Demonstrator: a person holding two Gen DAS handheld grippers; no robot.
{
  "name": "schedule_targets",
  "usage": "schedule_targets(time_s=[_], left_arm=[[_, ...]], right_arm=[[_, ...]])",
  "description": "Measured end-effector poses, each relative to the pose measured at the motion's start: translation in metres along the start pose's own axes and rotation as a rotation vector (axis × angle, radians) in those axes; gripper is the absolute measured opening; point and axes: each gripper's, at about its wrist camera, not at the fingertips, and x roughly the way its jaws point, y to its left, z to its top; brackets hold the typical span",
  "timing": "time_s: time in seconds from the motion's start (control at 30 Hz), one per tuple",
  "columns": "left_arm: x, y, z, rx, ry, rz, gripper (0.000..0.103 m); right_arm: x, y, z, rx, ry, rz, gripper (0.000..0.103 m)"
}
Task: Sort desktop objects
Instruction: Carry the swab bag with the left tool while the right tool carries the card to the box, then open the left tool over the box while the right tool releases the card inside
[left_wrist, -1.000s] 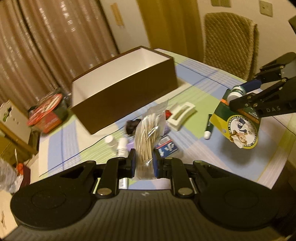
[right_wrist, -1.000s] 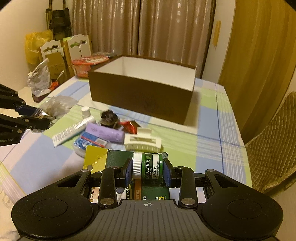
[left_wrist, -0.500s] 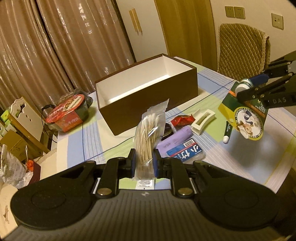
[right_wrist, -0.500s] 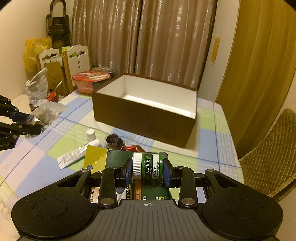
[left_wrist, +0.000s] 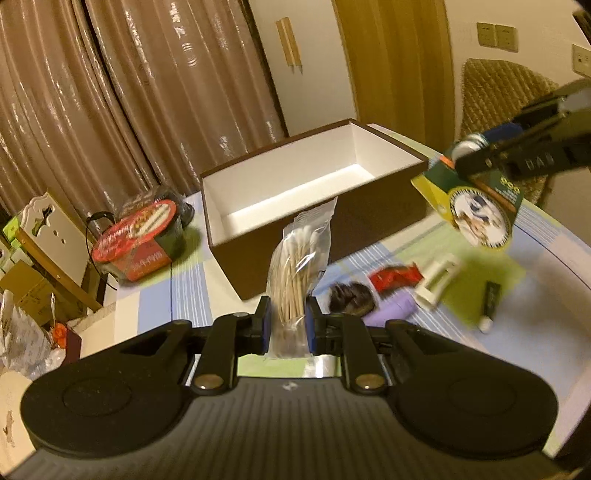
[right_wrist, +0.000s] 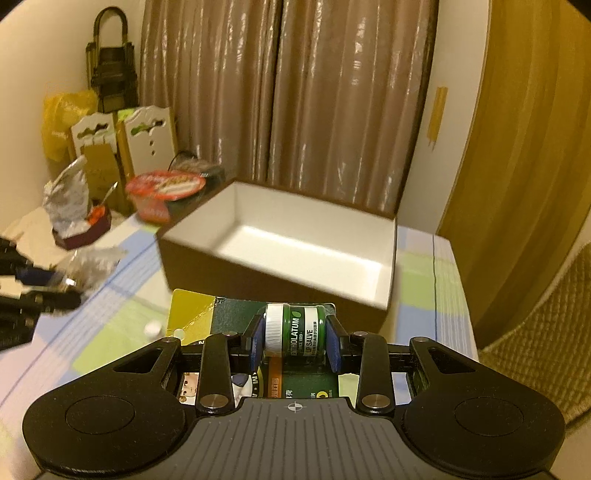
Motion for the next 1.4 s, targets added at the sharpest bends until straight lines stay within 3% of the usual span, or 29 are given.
schedule_targets(time_s=[0.3, 0.6, 0.9, 1.27, 1.3, 1.37, 1.4], left_arm=[[0.063, 0.037, 0.076, -0.046, -0.016, -0.013, 0.015], [0.149, 0.05, 0.124, -0.063, 0.032, -0.007, 0.015], [0.236, 0.045, 0.117, -0.057, 0.141, -0.039, 0.015], [0.282, 0.037, 0.105, -0.035, 0.196, -0.05, 0.018], [0.283, 0.036, 0.105, -0.027, 0.193, -0.047, 0.019], [0.282, 0.037, 0.105, -0.027, 0.182, -0.05, 0.04], [0.282, 0.038, 0.105, -0.028, 0.176, -0.052, 0.043]], right_arm=[[0.076, -0.047, 0.076, 0.043, -0.032, -0.002, 0.033], [0.177, -0.075, 0.098, 0.077, 0.092, 0.02, 0.033], [0.247, -0.076, 0.088, 0.04, 0.227, 0.048, 0.033], [0.288, -0.082, 0.081, 0.025, 0.317, 0.037, 0.033], [0.29, -0.083, 0.082, 0.024, 0.321, 0.038, 0.033], [0.292, -0.082, 0.085, 0.008, 0.324, 0.031, 0.033], [0.293, -0.083, 0.086, 0.008, 0.327, 0.029, 0.033]])
